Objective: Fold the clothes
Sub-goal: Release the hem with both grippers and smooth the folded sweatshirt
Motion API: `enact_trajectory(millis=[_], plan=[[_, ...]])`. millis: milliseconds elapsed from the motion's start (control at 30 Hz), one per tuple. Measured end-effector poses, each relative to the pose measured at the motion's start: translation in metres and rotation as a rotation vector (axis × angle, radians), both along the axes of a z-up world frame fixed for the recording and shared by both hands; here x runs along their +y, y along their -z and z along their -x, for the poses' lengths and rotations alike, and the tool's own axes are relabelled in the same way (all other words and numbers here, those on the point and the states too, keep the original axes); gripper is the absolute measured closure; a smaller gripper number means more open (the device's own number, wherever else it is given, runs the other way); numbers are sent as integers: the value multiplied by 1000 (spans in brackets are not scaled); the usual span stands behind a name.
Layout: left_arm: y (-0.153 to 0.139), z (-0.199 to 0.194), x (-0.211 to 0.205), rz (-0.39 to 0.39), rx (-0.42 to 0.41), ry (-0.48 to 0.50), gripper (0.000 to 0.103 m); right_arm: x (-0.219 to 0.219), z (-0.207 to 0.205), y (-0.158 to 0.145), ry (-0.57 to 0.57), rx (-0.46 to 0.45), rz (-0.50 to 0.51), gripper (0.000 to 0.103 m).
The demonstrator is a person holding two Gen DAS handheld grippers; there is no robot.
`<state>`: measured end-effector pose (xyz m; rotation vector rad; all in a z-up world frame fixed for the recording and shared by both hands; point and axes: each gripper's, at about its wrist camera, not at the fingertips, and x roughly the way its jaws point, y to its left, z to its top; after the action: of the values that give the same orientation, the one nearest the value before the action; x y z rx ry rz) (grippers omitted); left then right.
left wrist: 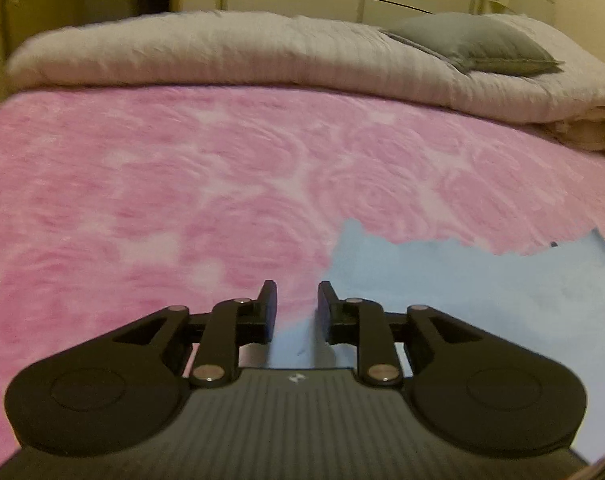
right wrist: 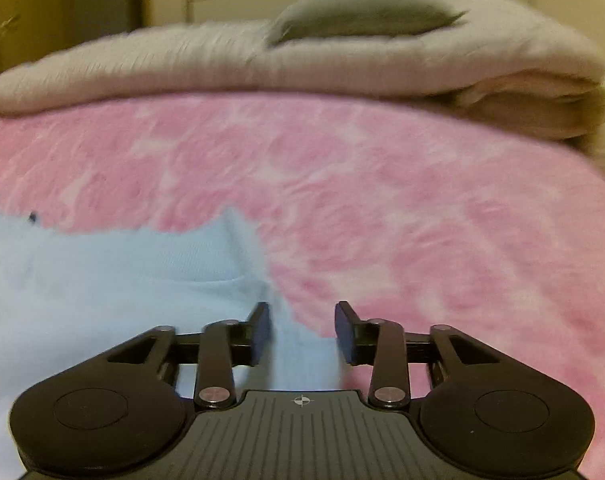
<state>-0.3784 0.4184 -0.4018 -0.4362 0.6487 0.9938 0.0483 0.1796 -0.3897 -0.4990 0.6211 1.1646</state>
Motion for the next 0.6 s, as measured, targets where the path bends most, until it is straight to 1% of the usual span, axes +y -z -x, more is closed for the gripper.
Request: enact_trajectory(millis=[33,67,133,200,267,300,333,367,400,467,533,600], plan=[[-7,6,-12,-5,9,2,87,-9,2,-7,19,-10,-13,64],[-15,12,-23,-10,17,4,87,-23,11,-16,9,-10,-34,64],[-24,18,-47,-1,12,25,87,-44,34,-27,-46,3,-68,64],[-25,16,-73,15,16,62,86,-57,62,-28,-113,23,-68,64],[-17,10,-91,16,66,82,83,-60,85,-20,-158,10,-37,64],[-10,7,-98,17,100,79,83,-61,93,-12,-154,-14,3,64],[-2,7,-101,26,135,60,84,-63,96,-2,-117,-41,53,64],[6,11,-103,26,151,46,87,-66,98,8,-80,-65,99,64],[11,18,-106,13,141,43,90,-74,94,17,-42,-67,123,64],[12,28,-110,18,124,35,92,-98,82,22,2,-29,82,64],[6,30,-111,26,135,21,94,-106,74,17,23,6,96,64],[-4,28,-111,18,147,2,94,-106,70,6,42,11,108,63]])
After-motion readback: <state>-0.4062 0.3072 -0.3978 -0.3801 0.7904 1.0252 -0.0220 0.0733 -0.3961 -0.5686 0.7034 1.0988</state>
